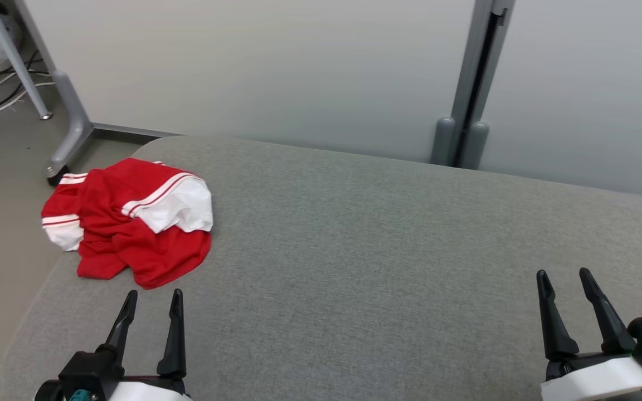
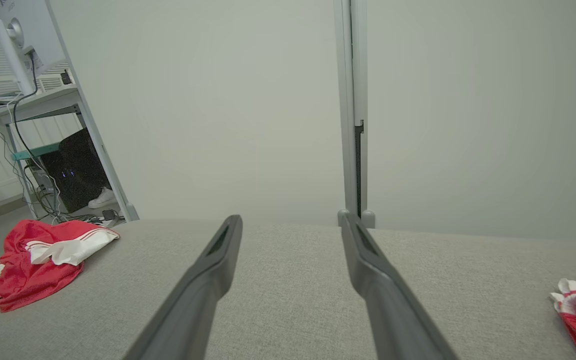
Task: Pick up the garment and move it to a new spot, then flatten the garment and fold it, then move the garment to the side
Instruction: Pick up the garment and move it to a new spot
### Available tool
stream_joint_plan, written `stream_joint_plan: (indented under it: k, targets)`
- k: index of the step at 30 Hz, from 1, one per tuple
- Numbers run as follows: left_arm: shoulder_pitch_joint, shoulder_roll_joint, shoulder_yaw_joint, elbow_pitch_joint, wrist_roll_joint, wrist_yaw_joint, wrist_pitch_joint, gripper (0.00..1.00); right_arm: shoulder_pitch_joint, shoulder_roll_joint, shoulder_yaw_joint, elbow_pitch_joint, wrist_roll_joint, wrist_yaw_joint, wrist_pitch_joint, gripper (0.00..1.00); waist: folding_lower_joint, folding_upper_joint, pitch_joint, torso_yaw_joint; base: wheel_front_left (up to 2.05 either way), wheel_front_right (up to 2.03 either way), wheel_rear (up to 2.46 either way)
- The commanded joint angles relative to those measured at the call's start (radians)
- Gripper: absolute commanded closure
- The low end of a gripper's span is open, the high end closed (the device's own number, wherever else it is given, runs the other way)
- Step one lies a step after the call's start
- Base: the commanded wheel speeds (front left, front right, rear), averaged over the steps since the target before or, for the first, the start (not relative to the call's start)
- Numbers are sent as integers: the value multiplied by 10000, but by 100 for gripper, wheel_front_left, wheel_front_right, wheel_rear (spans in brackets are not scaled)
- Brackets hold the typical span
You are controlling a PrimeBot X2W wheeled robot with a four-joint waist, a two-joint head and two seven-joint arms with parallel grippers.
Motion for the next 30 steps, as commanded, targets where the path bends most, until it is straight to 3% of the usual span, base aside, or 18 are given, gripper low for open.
stream_joint_plan:
  k: [1,15,24,30]
  targets:
    - [17,51,61,13,49,60,-9,0,-78,13,28,9,-31,3,-45,0,0,0,-78,526,0,0,0]
    - [143,305,322,11,-89,331,47,0,-213,156,516,194,-16,3,-45,0,0,0,-112,2323,0,0,0]
    - [200,360,317,-187,-156,451,163,0,-369,185,688,288,-4,3,-45,0,0,0,-70,2419,0,0,0]
    - [-257,391,318,-375,-269,596,804,0,-410,158,753,212,-15,3,-45,0,0,0,68,2229,0,0,0]
